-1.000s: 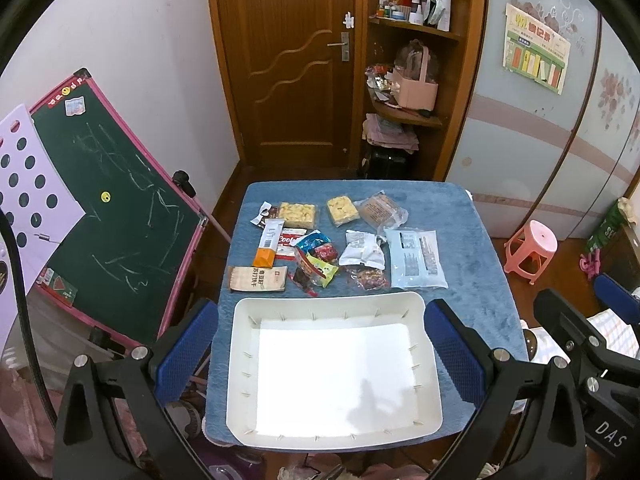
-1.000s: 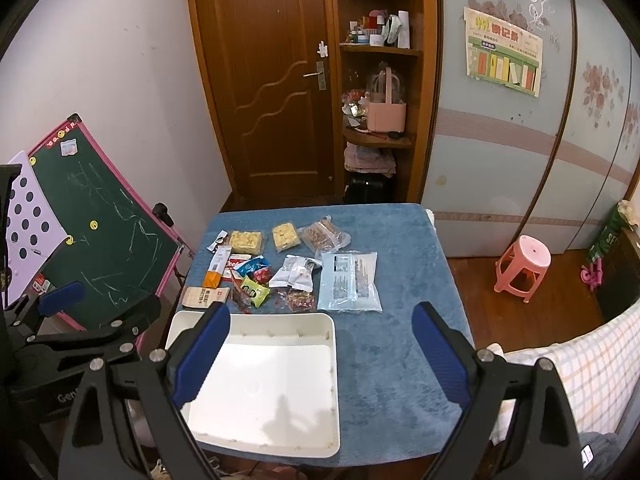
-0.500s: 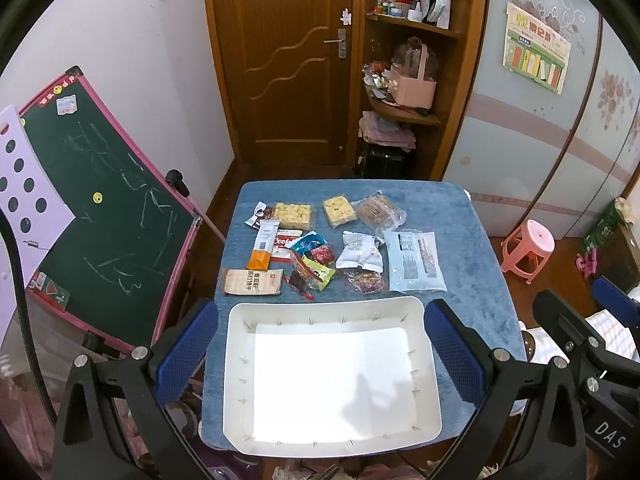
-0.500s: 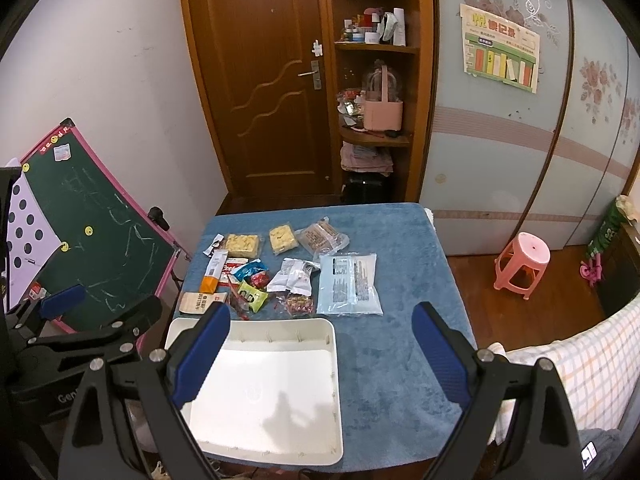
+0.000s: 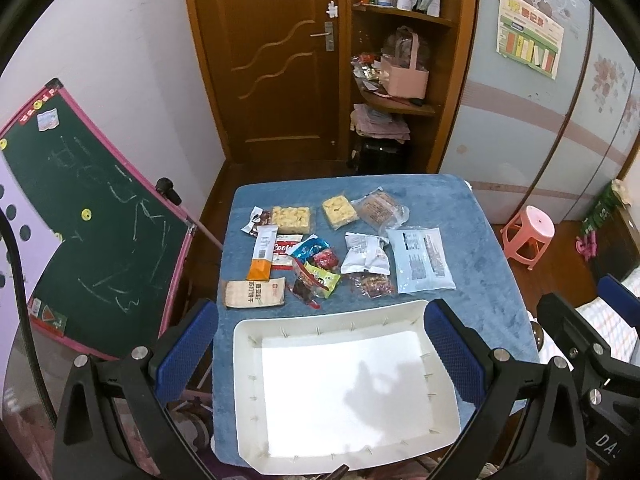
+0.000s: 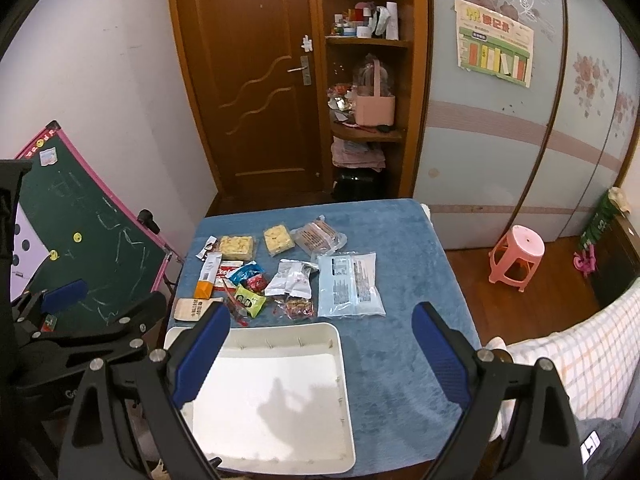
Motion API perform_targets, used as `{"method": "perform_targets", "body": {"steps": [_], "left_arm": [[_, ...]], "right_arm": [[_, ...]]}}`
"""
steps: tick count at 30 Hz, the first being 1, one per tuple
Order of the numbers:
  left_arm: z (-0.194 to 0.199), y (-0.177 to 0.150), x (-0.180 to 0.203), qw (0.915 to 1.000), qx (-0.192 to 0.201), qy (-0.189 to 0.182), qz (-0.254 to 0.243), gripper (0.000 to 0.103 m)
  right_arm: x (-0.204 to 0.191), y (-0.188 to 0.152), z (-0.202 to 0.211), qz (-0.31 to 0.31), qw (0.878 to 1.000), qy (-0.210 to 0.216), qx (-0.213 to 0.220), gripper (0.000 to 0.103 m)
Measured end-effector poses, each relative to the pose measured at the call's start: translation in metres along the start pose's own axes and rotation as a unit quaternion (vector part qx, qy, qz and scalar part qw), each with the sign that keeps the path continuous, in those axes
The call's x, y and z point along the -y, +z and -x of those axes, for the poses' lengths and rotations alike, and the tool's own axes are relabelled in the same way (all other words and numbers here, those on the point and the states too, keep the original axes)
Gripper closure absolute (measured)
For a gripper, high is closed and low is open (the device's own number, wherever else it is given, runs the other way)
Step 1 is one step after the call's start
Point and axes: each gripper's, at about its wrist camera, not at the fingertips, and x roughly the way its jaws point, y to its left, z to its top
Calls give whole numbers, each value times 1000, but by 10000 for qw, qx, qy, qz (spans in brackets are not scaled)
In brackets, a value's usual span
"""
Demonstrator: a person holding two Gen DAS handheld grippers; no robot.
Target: Organize snacks
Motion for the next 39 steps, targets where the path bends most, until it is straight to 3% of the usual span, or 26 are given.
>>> {"method": "perform_targets", "body": {"steps": [12, 21, 30, 39], "left_arm": [[-22, 8, -21, 9989, -87, -445, -84, 1], [-30, 14, -24, 9985, -60, -530, -133, 1], [-58, 43, -12, 9996, -54, -71, -260, 1], [-121, 78, -14, 9971, -382, 641, -169, 1]], "right_arm": [[-20, -7, -12, -200, 9990, -321, -255, 10], [-19, -1, -14, -215, 9980, -552, -214, 10], [6, 28, -48, 131, 9971, -688, -305, 10], [71, 61, -148, 34, 9943, -185, -1049, 10]]}}
